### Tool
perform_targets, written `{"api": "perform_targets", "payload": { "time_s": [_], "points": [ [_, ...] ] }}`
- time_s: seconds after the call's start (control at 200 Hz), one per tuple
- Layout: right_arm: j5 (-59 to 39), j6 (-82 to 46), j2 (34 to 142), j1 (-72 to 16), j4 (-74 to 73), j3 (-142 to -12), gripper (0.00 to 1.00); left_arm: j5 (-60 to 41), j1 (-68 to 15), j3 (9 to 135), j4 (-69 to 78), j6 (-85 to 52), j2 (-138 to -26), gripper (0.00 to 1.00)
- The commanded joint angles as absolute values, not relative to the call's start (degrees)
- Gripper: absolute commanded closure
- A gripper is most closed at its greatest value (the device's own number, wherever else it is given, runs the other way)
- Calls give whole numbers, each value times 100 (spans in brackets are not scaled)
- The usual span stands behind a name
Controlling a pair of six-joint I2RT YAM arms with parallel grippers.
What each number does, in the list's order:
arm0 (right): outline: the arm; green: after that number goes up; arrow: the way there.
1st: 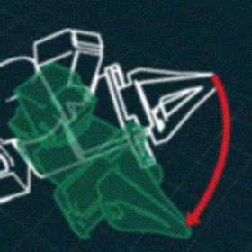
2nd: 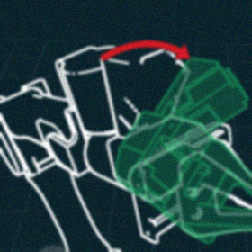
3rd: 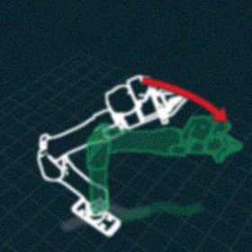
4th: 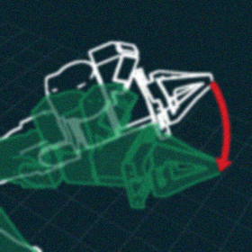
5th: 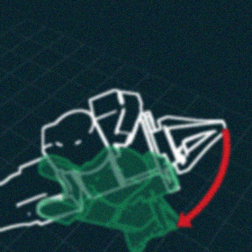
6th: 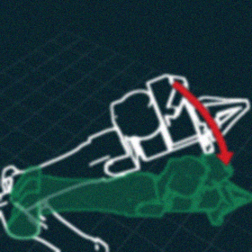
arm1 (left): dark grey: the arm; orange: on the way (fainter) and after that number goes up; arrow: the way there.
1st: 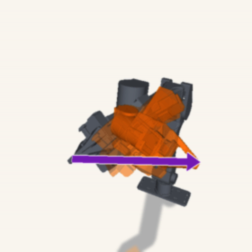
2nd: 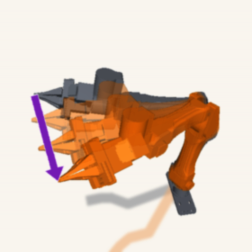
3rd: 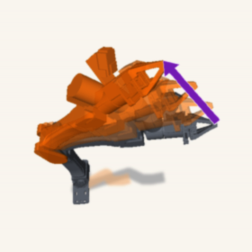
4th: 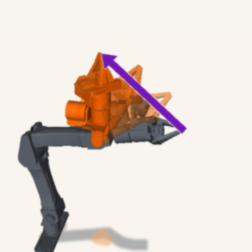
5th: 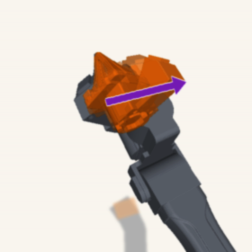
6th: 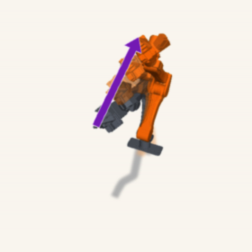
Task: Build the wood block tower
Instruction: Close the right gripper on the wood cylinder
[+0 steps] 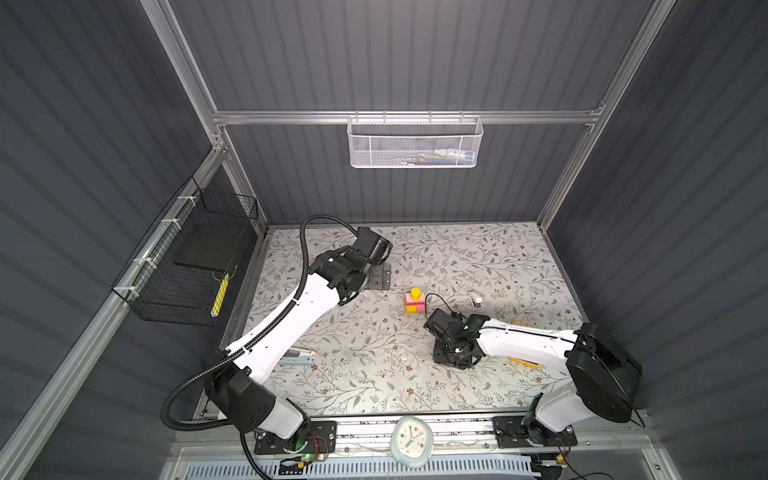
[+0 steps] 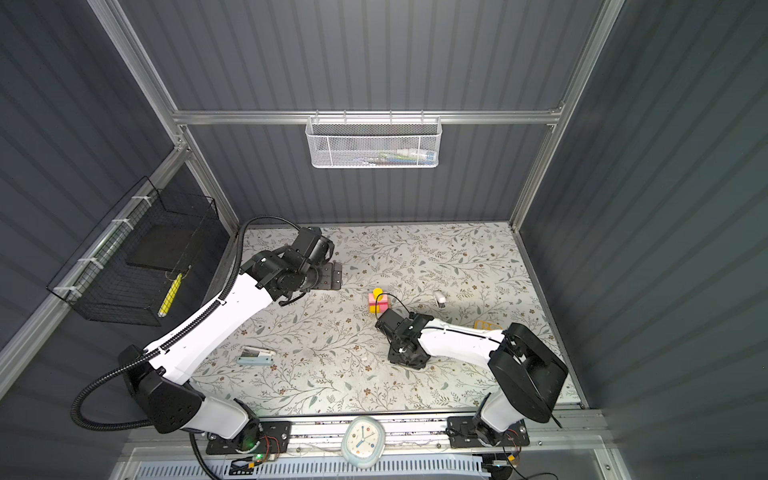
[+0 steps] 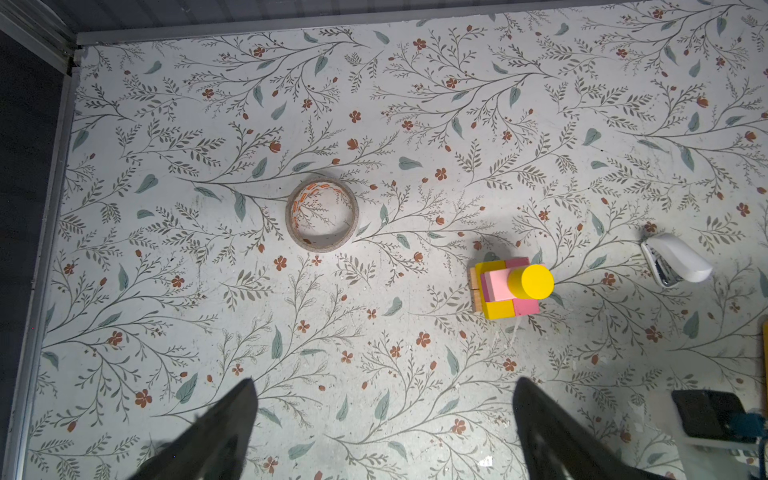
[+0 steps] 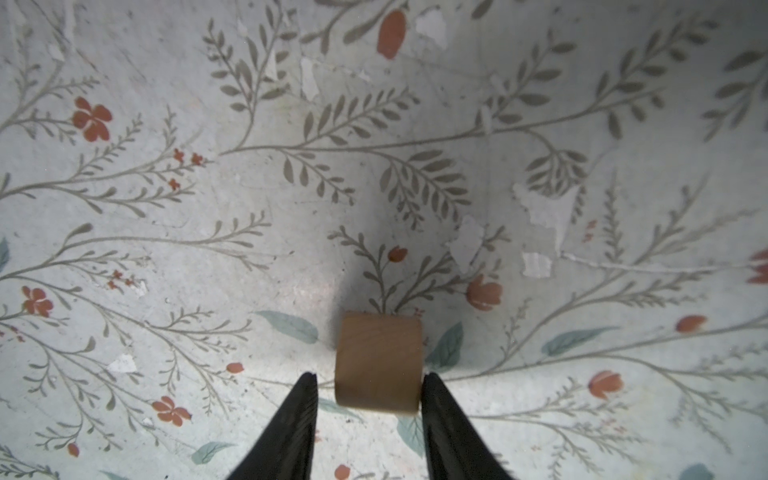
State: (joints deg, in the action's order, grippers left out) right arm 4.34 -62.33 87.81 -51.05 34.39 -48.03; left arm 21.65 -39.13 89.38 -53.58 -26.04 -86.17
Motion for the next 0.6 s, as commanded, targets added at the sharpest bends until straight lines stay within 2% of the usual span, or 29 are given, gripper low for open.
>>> {"api": "perform_targets", "payload": {
  "time_s": [0.0, 0.195, 0.595],
  "points": [
    [468, -6177, 8901, -5109, 3620, -4898, 56, 2154, -3858, 8965, -5467, -2525, -8675, 4],
    [444, -6152, 8965, -5115, 3622, -4920, 56, 2158, -3854, 8947, -5467, -2531, -8662, 4],
    [458, -6156, 8930, -5115, 3664, -4898, 69, 2127, -3840, 8939, -5466, -2550, -8675, 4]
  ]
}}
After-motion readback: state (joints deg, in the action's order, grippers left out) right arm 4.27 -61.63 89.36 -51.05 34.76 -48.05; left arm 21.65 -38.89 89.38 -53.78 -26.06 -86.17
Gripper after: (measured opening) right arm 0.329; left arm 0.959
